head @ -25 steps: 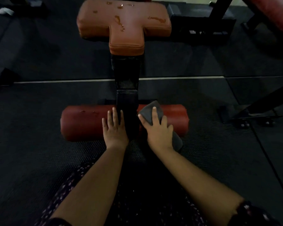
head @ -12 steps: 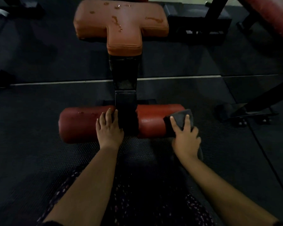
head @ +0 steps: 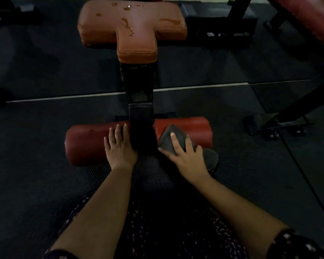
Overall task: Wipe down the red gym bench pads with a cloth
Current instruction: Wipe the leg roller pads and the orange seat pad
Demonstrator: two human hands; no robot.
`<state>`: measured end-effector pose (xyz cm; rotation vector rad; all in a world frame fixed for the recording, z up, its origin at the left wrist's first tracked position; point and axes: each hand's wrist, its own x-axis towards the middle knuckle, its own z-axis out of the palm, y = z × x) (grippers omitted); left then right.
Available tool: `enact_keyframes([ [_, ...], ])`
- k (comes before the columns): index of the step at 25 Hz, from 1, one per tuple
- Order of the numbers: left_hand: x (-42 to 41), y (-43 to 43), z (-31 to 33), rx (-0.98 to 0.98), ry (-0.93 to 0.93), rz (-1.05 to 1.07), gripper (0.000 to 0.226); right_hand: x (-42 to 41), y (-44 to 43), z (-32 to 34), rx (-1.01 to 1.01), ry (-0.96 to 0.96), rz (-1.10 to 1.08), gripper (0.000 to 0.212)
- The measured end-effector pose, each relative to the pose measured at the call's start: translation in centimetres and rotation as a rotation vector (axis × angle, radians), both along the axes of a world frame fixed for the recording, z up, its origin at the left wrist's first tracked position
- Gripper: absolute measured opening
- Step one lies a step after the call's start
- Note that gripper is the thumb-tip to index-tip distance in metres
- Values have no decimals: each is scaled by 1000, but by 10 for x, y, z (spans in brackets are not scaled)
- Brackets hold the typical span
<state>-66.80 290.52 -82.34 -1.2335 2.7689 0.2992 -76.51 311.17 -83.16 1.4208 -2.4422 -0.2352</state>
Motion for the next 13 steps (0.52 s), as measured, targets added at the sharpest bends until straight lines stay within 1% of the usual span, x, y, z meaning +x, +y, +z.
enact_keyframes([
  [2,1,-2,-3,7,-29,-16,89,-18,30,-1,25,15,-65,63],
  [6,3,-4,-9,3,-57,-46,92,-51,82,4,-35,-77,-306,75],
  [9,5,-6,-7,8,-52,-63,101,-38,85,-5,-137,-188,-513,95],
  [10,5,-6,-6,8,-48,-69,104,-25,77,-10,-180,-216,-567,98],
  [11,5,-6,-6,6,-41,-73,106,-12,66,-14,-232,-230,-583,96],
  [12,5,-6,-5,2,-32,-75,106,1,53,-18,-268,-225,-548,88],
  [13,5,-6,-4,0,-26,-74,106,13,39,-22,-270,-211,-461,76],
])
